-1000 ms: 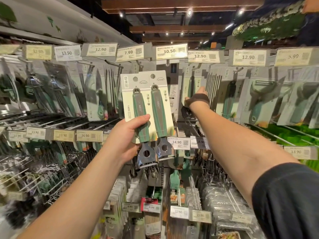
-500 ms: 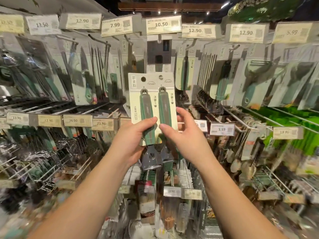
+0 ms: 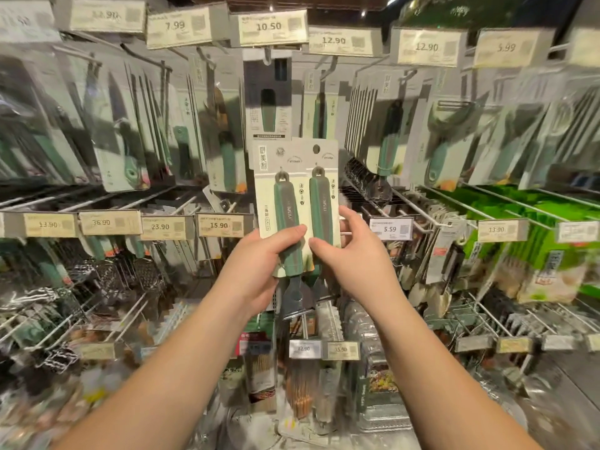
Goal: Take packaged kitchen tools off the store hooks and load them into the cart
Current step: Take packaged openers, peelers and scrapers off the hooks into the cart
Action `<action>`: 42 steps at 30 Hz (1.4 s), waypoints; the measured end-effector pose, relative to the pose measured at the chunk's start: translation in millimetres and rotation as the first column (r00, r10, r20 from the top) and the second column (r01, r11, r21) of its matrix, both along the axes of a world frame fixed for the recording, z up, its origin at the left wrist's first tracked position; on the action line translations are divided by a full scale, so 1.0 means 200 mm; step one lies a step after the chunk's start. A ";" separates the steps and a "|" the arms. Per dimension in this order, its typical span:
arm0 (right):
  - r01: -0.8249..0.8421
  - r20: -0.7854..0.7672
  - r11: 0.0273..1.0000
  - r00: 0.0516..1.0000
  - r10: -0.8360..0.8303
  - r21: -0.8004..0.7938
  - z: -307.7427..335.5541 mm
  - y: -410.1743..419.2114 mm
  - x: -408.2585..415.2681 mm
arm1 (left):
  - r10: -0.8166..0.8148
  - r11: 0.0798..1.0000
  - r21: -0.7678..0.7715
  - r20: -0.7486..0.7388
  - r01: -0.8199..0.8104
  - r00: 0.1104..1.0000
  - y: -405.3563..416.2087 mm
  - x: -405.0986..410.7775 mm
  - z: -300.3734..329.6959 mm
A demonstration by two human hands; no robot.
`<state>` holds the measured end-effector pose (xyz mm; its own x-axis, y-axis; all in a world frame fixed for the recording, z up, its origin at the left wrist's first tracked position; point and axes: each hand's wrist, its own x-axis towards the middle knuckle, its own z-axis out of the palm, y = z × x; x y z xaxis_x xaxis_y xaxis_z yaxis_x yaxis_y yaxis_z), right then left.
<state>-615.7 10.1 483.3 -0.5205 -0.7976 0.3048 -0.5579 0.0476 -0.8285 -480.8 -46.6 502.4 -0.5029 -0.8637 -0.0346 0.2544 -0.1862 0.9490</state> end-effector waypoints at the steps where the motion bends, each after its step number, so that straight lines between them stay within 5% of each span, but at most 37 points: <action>1: 0.021 0.006 1.000 1.000 -0.021 -0.007 0.01 0.00 -0.01 | 0.017 1.000 0.002 -0.001 -0.017 1.000 0.00 0.00 0.01; 20: 0.163 -0.183 0.972 0.964 -0.193 -0.168 0.46 -0.34 -0.23 | 0.072 0.994 -0.067 -0.170 -0.084 0.983 -0.08 0.00 0.26; 36: 0.263 -0.235 0.964 0.935 -0.266 -0.045 0.43 -0.71 -0.36 | 0.114 0.992 -0.041 -0.157 -0.121 0.981 -0.08 0.05 0.30; 42: 0.315 -0.362 0.945 0.894 -0.265 0.086 0.44 -0.84 -0.41 | 0.126 0.991 -0.026 -0.142 -0.131 0.982 -0.08 0.06 0.28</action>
<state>-698.6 -158.1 571.0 -0.6188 -0.6744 0.4028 -0.7486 0.3507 -0.5627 -469.3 -61.8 558.9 -0.3853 -0.9209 0.0593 0.4043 -0.1107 0.9079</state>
